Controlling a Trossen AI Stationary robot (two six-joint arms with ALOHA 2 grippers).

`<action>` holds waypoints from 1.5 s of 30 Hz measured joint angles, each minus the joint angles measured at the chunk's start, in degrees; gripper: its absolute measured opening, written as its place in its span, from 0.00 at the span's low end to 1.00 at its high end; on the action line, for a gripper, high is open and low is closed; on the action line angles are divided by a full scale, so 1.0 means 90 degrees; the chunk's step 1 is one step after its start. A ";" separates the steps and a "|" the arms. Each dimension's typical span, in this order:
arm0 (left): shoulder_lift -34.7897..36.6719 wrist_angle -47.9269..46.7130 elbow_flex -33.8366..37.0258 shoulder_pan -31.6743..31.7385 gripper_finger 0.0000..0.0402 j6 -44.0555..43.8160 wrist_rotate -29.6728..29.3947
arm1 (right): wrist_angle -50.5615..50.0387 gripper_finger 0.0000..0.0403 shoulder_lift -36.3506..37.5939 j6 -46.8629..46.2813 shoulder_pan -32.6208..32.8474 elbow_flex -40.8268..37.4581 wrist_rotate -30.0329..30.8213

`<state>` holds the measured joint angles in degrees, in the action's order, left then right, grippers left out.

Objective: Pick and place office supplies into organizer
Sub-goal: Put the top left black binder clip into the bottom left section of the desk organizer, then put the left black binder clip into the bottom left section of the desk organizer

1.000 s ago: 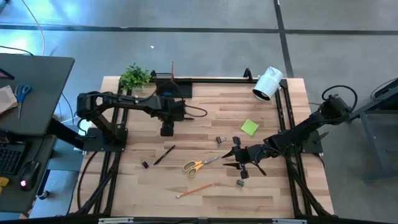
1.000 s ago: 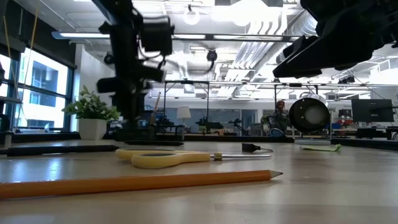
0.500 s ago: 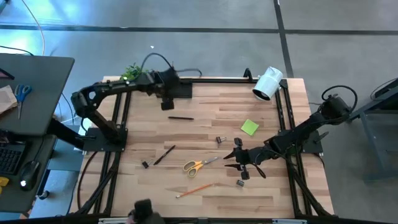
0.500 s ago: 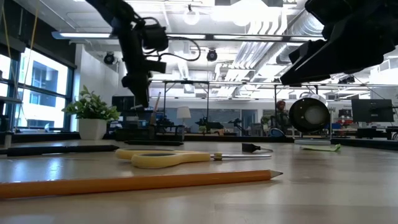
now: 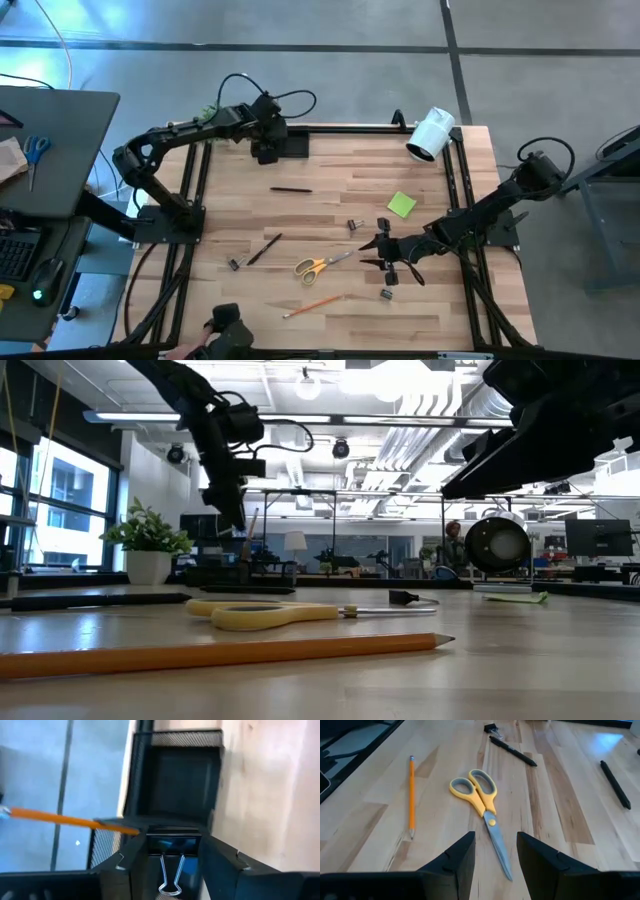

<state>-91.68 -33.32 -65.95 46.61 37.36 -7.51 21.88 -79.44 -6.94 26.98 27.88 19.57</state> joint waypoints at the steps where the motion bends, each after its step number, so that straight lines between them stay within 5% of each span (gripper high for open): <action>1: -0.0032 0.0043 0.0000 0.0000 0.37 -0.0002 -0.0033 | -0.0024 0.34 0.0000 -0.0042 0.0002 0.0000 -0.0002; 15: -0.0430 -0.0375 0.0002 -0.0019 0.53 -0.0081 -0.0689 | -0.0392 0.34 0.0000 -0.0563 0.0097 0.0000 0.0027; 25: -0.0328 -0.2859 0.0000 -0.0809 0.47 -0.1943 -0.0434 | -0.0401 0.34 0.0000 -0.0792 0.0268 0.0000 0.0167; 32: -0.0326 -0.4722 0.0000 -0.2204 0.41 -0.3734 0.1081 | -0.0402 0.34 0.0000 -0.1120 0.0620 0.0000 0.0461; 38: -0.0326 -0.4961 0.0000 -0.3917 0.36 -0.6203 0.1221 | -0.0402 0.34 0.0000 -0.1408 0.0981 0.0000 0.0860; 45: -0.0093 -0.4929 0.0007 -0.6164 0.36 -0.7706 0.1285 | -0.0402 0.34 0.0000 -0.1534 0.1309 0.0000 0.1340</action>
<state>-92.52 -77.68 -65.89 -8.86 -31.99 4.05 18.26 -79.44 -20.75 38.76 27.88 31.63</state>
